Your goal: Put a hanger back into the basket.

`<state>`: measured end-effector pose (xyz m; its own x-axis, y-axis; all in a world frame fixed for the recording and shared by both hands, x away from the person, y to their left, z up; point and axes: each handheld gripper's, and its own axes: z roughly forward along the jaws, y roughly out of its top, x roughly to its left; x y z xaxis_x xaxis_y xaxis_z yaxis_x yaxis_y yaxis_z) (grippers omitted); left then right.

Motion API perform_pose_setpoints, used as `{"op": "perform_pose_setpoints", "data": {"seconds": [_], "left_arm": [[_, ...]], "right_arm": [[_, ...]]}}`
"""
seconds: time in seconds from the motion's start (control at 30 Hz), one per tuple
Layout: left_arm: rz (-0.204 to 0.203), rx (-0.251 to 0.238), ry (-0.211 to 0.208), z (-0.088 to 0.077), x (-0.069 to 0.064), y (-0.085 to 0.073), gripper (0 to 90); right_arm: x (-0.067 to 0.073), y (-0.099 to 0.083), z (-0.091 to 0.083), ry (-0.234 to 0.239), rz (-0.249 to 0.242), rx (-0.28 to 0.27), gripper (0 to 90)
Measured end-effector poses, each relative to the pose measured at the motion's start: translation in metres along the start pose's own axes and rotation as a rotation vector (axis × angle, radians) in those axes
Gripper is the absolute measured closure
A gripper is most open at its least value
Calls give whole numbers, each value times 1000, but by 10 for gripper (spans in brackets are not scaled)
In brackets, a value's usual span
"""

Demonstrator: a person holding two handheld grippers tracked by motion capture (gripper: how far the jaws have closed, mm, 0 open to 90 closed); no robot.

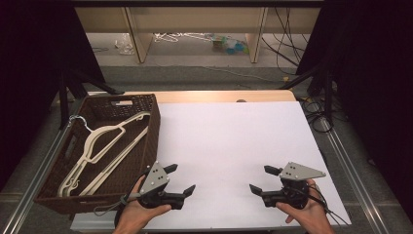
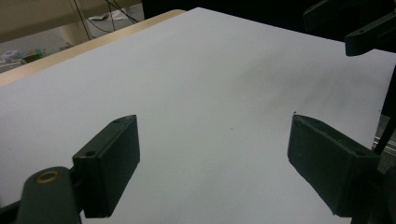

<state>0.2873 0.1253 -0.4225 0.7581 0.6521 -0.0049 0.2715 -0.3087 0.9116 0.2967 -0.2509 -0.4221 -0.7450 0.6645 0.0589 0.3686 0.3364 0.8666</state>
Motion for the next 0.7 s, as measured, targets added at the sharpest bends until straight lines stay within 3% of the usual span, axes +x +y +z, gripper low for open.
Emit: {"op": "perform_pose_setpoints", "data": {"seconds": [0.17, 0.23, 0.27, 0.33, 0.47, 0.7], "left_arm": [[5, -14, 9, -5, -1, -6, 168], [35, -15, 30, -6, 0, -7, 167], [41, -16, 34, -7, 0, -8, 167], [18, -20, 19, -8, 0, -8, 165], [19, -35, 1, -10, -3, -8, 164], [26, -23, 8, -10, -2, -10, 164]], "right_arm": [[7, -8, -5, 8, 4, 3, 188], [9, -10, -4, 12, -8, -14, 187], [11, -10, -6, 16, -3, 4, 186], [13, -10, -6, 8, -13, 1, 185], [15, -10, -7, 7, -21, -5, 184], [14, -10, -7, 7, -20, -11, 184]]}}
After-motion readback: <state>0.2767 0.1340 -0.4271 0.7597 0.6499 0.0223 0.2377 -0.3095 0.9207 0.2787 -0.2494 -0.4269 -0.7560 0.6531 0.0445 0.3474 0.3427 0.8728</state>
